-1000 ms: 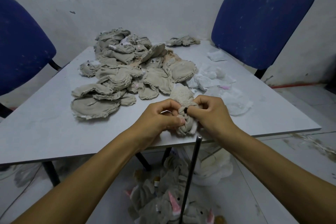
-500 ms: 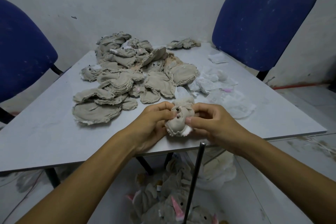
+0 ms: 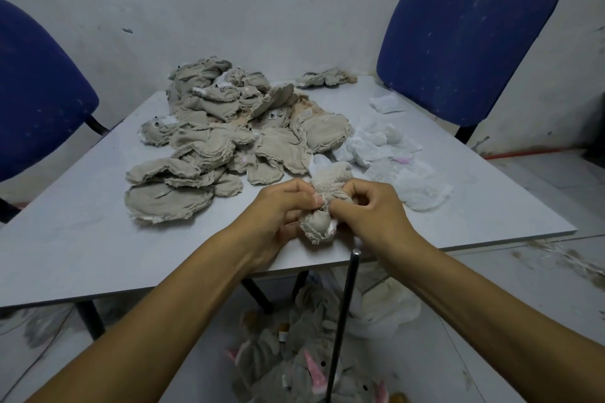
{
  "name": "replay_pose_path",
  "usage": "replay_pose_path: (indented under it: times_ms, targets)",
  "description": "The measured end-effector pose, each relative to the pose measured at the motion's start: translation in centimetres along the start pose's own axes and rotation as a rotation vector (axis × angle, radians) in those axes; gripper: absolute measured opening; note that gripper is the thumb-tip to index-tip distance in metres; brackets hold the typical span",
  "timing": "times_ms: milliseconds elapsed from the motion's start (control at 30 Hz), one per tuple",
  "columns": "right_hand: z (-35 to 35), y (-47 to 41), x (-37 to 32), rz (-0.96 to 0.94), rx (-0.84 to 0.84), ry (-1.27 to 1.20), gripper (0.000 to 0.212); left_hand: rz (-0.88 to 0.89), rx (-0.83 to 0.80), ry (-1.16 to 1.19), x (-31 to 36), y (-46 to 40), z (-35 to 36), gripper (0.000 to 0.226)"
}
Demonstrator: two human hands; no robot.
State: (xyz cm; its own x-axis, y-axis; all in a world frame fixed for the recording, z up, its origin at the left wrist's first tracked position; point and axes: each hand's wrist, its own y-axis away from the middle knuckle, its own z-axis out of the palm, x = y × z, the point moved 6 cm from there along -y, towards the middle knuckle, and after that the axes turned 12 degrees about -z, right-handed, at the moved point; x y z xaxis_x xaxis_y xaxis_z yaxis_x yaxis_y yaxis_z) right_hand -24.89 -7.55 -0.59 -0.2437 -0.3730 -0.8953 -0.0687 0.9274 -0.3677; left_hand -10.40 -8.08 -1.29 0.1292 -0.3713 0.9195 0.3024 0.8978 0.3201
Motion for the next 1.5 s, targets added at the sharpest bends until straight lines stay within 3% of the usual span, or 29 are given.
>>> replay_pose_path:
  times_ms: [167, 300, 500, 667, 767, 933, 1067, 1200, 1500]
  targets:
    - [0.8, 0.1, 0.1, 0.085, -0.229, -0.372, 0.025, -0.034, 0.164, 0.023, -0.1, -0.5, -0.4, 0.027]
    - [0.4, 0.0, 0.3, 0.069, -0.159, -0.2, 0.026, 0.023, 0.215, 0.002, -0.1, -0.4, -0.2, 0.026]
    - [-0.4, -0.3, 0.9, 0.06, 0.045, -0.048, 0.023, 0.117, 0.091, -0.021, -0.2, 0.4, 0.4, 0.033]
    - [-0.1, -1.2, 1.0, 0.056, 0.128, 0.13, 0.02, 0.19, 0.067, -0.158, -0.2, 1.5, 0.8, 0.004]
    - [0.3, -1.5, 0.9, 0.081, 0.014, 0.059, 0.021, 0.143, 0.095, -0.124, 0.0, 1.6, 0.6, 0.016]
    - [1.0, -0.1, 0.0, 0.168, -0.323, -0.488, 0.015, 0.1, 0.237, 0.029, 0.1, 1.0, -0.5, 0.041]
    - [0.4, 0.4, -0.4, 0.033, -0.314, -0.248, 0.01, 0.119, 0.289, -0.021, 0.2, 1.0, -0.3, 0.039]
    - [0.2, 0.4, -0.8, -0.032, -0.28, -0.178, 0.01, 0.107, 0.272, -0.01, 0.0, 0.9, -0.3, 0.039]
    - [0.0, 0.1, 0.0, 0.002, -0.115, -0.059, 0.021, 0.096, 0.122, 0.037, -0.1, 0.9, -0.3, 0.029]
